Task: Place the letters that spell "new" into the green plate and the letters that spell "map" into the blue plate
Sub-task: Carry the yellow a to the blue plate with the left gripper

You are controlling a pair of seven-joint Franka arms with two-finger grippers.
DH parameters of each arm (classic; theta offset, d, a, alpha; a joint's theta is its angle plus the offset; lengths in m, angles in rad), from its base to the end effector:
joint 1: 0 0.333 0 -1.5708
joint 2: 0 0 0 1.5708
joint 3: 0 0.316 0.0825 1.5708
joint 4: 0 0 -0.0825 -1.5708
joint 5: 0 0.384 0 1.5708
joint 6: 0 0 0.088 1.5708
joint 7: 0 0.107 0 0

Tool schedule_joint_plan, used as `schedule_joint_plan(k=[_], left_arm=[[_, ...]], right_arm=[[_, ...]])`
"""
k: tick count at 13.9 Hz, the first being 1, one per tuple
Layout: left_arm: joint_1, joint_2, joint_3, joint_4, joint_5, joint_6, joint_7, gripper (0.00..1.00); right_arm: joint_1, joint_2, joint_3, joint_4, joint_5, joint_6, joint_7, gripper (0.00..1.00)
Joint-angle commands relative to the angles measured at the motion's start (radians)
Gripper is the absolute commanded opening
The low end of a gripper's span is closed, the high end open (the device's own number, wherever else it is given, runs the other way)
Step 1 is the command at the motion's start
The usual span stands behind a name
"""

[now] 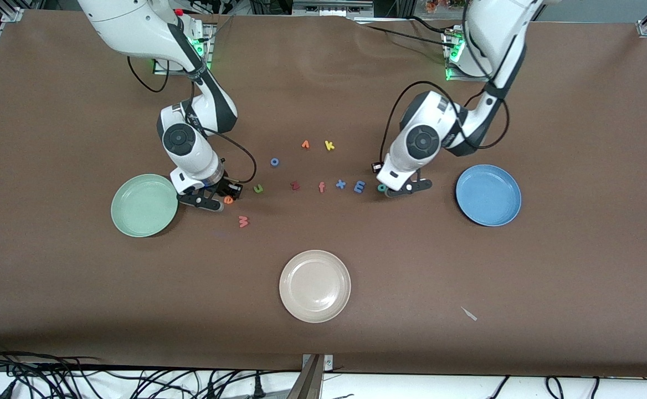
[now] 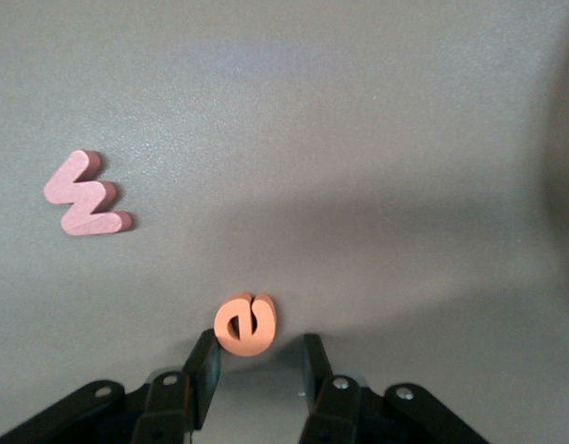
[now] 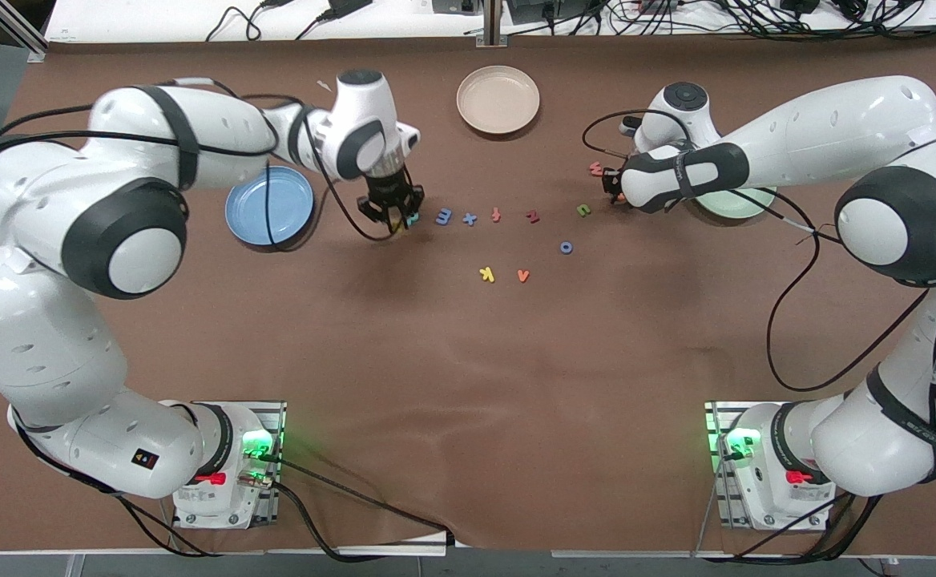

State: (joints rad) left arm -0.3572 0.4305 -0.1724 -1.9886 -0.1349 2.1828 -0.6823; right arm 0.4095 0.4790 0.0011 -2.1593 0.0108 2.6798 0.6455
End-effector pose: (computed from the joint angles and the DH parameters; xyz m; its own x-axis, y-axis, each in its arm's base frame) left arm 0.5025 -0.2979 0.2317 0.9277 0.2410 -0.2850 0.2442 -0.9694 -0.0251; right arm 0.5216 0.2267 0.1756 0.9697 -0.2425 0.0297 -0.2416 -0.9699 -0.0295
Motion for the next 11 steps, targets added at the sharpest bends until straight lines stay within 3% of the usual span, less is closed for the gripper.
schedule_joint_plan(k=[1, 6, 11], left_arm=[[0.117, -0.074, -0.001, 0.014, -0.003, -0.112, 0.131, 0.27], [0.314, -0.078, -0.004, 0.014, 0.130, -0.146, 0.366, 0.27], [0.417, 0.011, -0.004, 0.011, 0.191, -0.130, 0.497, 0.28]], right_arm=[[-0.005, 0.004, -0.003, -0.010, 0.006, 0.026, -0.030, 0.42], [-0.005, 0.018, -0.003, -0.008, 0.006, 0.048, -0.030, 0.37], [-0.003, 0.015, -0.003, -0.002, 0.006, 0.045, -0.029, 0.32]])
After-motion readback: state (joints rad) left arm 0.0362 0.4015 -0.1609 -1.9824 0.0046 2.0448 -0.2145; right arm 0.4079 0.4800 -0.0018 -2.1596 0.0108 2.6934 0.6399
